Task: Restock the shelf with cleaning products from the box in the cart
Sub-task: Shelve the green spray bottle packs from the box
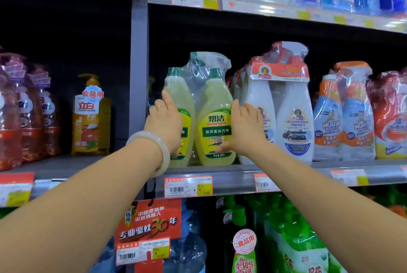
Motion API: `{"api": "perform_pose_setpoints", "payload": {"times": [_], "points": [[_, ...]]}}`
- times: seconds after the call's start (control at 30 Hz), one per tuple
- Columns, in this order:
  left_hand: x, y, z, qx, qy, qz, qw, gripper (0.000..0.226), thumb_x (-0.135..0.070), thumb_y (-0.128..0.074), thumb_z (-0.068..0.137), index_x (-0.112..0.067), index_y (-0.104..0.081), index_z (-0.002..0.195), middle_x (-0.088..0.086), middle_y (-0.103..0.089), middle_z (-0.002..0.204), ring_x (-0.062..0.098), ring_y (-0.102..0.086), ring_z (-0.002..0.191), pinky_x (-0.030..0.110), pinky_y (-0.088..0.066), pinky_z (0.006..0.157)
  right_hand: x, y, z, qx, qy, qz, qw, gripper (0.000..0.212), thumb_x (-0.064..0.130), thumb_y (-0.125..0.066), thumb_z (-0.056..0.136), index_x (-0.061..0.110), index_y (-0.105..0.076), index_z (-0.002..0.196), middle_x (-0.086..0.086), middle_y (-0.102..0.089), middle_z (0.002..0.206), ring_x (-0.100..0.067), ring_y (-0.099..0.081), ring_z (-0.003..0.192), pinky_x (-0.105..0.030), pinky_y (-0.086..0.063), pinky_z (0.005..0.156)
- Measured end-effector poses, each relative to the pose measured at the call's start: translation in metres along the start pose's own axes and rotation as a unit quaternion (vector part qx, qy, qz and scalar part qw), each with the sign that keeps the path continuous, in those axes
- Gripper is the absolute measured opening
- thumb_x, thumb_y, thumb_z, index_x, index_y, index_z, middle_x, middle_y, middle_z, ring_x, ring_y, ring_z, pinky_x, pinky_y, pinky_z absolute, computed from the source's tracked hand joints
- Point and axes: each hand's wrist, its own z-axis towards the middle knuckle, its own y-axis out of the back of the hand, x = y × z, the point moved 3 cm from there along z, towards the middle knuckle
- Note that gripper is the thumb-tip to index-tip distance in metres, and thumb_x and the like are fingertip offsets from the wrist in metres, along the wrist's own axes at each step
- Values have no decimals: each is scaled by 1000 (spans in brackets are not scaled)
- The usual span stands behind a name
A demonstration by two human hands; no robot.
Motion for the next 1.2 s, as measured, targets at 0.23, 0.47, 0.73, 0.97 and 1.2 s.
{"api": "perform_pose_setpoints", "payload": {"times": [0.23,0.47,0.73,0.97,1.2], "points": [[6,-5,12,62,5,-72,996,144,-21,-89,58,6,23,143,27,-9,153,37,-22,141,42,-32,112,-8,-9,0,-9,32,7,999,129,64,-71,64,3,4,149,-10,-11,158,-28,7,147,-46,2,118],[7,-1,5,49,-13,-9,999,141,-35,-86,61,11,19,143,28,-11,152,36,-24,141,38,-31,112,-18,-18,-7,14,74,4,997,141,66,-73,57,3,13,148,-9,7,160,-25,20,145,-41,12,117],[4,5,-1,28,-39,82,995,135,-46,-80,66,16,15,141,28,-16,150,33,-30,138,34,-32,112,-19,-20,-6,0,66,9,998,144,63,-77,54,6,14,149,-8,16,159,-25,20,145,-38,10,118],[3,3,2,47,-8,31,998,141,-43,-83,62,13,17,143,29,-19,148,35,-32,136,35,-36,108,-15,-17,-8,-4,59,11,998,141,60,-78,55,5,11,149,-7,6,160,-26,17,146,-39,9,118],[3,-14,-22,-4,-26,-76,997,109,-24,-75,80,3,6,148,23,6,156,35,-1,146,38,-16,117,-9,-13,-16,-13,59,32,998,133,57,-79,59,3,4,149,-11,0,158,-30,11,146,-39,4,119]]}}
